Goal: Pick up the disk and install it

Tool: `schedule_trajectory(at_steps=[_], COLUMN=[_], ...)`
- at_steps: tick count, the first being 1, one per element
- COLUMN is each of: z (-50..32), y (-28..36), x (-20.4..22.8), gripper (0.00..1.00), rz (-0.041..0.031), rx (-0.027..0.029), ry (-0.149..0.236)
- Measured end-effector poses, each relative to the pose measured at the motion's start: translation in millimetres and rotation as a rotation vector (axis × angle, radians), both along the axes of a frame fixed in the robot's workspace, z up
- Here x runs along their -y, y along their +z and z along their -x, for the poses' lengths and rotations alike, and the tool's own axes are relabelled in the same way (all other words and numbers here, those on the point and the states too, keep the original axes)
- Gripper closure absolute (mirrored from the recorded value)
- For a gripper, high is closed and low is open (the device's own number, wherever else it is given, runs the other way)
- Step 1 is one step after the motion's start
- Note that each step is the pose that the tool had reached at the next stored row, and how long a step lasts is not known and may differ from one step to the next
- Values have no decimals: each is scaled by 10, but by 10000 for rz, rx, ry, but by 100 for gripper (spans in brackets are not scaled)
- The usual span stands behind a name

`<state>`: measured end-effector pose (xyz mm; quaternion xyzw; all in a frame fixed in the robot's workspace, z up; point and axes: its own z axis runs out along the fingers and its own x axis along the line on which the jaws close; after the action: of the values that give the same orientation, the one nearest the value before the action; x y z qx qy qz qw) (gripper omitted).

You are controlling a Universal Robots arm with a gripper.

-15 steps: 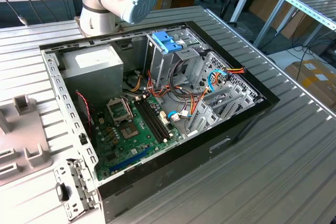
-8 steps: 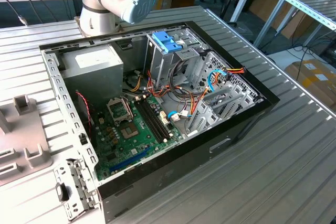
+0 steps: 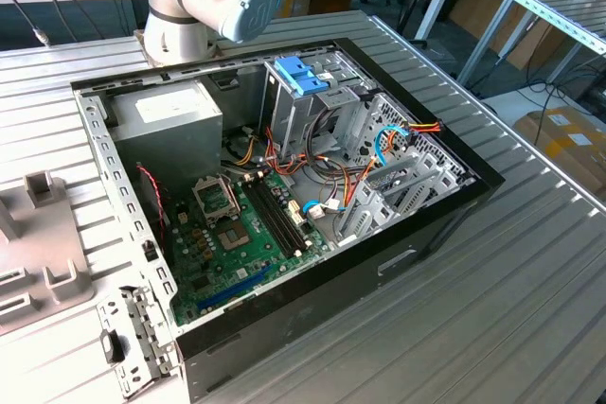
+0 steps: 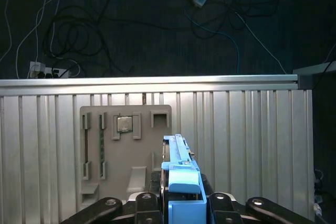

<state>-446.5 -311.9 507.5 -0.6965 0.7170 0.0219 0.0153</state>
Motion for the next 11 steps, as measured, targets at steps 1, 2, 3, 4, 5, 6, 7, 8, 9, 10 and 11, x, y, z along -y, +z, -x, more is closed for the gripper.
schedule_trajectory(at_steps=[1, 2, 3, 4, 5, 6, 7, 8, 9, 10, 11], z=[-1, -4, -8, -12, -17, -23, -28, -31, -32, -34, -36], y=[0, 0, 0, 0, 1, 0, 1, 1, 0, 0, 0], x=[1, 1, 2, 3, 3, 3, 4, 4, 4, 5, 5], gripper=[63, 63, 63, 63, 63, 63, 63, 63, 63, 63, 63], rz=[0, 0, 0, 0, 0, 0, 0, 1, 0, 0, 0], rx=[0, 0, -1, 0, -1, 0, -1, -1, 0, -1, -1], ry=[0, 0, 0, 0, 0, 0, 0, 0, -1, 0, 0])
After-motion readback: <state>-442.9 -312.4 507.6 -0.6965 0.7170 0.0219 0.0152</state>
